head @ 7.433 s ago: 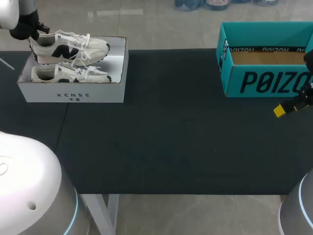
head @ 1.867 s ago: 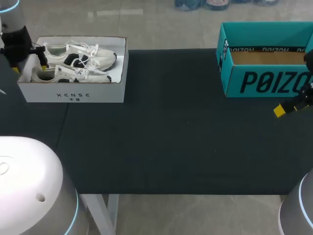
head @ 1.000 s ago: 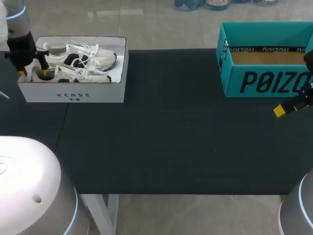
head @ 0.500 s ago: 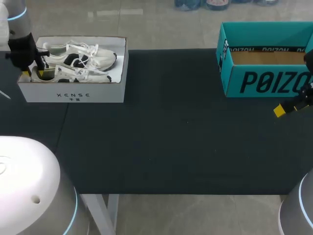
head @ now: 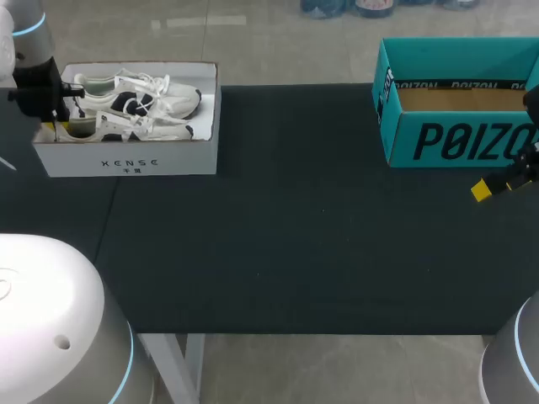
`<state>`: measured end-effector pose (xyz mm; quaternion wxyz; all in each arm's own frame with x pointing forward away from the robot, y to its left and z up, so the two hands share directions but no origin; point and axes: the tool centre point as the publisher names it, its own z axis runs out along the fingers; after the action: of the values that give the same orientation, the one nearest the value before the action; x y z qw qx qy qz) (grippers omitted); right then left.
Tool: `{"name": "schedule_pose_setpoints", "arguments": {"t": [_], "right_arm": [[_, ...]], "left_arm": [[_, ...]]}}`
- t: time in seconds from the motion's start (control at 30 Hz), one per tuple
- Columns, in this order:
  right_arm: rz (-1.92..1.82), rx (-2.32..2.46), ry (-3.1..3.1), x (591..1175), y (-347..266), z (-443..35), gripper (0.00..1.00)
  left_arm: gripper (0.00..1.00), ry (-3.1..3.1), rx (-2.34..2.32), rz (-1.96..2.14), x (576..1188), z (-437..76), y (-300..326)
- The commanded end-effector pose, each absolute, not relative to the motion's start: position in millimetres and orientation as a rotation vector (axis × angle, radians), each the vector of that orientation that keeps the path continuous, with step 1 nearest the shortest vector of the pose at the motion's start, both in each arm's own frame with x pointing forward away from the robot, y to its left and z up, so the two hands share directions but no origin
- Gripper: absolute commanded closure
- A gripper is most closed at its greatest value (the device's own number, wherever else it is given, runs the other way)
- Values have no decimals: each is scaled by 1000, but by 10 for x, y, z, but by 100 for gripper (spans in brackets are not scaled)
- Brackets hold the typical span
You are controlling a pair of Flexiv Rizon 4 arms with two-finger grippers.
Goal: Take the shoe out of the shoebox, open the shoe tongue, remove and reinsert the insole, then place the shoe into the shoebox
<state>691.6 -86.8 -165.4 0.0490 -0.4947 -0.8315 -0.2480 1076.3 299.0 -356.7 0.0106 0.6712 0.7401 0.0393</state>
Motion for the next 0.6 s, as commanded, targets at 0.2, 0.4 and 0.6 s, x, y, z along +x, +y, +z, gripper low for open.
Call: {"name": "schedule_pose_setpoints", "arguments": {"t": [0.2, 0.4, 0.6], "right_arm": [[-752, -1509, -2533, 6926, -863, -1665, 0], [-752, -1509, -2533, 6926, -863, -1665, 0], [-752, -1509, -2533, 6926, -863, -1665, 0]], "left_arm": [[100, 2296, 2095, 148, 10716, -3536, 2986], [100, 2294, 2093, 176, 10709, -3464, 3035], [100, 2277, 2090, 214, 10719, -3309, 3062]]}}
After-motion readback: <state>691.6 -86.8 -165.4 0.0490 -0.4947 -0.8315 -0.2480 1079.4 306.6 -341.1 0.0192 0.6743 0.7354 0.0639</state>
